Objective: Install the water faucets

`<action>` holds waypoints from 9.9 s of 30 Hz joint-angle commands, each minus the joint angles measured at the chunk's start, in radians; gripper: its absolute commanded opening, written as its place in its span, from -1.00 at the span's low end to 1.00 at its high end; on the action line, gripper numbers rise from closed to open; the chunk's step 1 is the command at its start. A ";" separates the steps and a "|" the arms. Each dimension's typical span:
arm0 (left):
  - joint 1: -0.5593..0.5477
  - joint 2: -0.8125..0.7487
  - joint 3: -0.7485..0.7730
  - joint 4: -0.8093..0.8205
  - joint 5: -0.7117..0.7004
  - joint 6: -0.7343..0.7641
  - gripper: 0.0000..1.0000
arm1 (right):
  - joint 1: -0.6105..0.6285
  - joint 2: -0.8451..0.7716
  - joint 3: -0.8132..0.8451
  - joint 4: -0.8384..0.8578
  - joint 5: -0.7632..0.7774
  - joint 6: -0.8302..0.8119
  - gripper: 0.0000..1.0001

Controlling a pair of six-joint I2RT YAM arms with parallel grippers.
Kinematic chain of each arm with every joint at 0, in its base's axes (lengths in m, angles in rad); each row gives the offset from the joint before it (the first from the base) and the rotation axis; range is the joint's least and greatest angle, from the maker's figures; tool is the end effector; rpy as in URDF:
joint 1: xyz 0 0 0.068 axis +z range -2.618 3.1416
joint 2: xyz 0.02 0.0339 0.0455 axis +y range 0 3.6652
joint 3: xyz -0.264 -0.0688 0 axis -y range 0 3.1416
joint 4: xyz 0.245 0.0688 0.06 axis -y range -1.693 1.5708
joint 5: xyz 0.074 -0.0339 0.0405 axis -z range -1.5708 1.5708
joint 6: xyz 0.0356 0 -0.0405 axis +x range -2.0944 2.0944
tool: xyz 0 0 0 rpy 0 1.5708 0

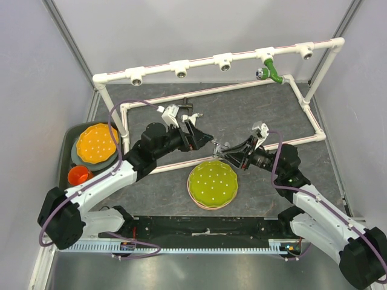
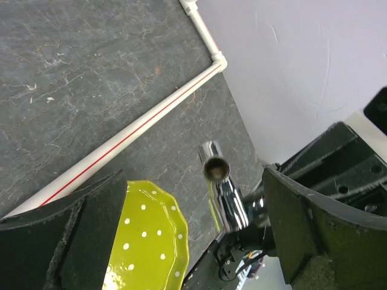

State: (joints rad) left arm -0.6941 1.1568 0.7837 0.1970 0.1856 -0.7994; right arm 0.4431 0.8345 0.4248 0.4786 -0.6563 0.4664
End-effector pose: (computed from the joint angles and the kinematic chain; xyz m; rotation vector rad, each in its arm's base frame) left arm 0.2042 -0.1785 0.3027 0.0483 1.9174 -1.2187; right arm 0.1653 0.1025 0.2736 -0.5456 1.5517 1.1998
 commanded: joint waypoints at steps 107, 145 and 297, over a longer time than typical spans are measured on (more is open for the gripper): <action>-0.061 -0.256 0.078 -0.286 -0.109 -0.011 -0.96 | 0.898 0.454 0.094 0.667 1.213 -1.457 0.79; 0.232 -0.204 0.126 -0.396 0.548 0.040 -0.96 | 0.904 0.557 0.075 0.867 1.202 -1.582 0.56; 0.623 -0.154 0.542 -0.622 -0.377 0.506 0.66 | 0.421 0.591 0.805 -0.044 0.943 -0.158 -1.00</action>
State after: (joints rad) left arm -0.1219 1.0428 1.4559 -0.3851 -0.2745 -0.1299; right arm 0.8665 1.4792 1.2285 0.4129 0.3164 0.3035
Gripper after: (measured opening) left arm 0.828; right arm 0.321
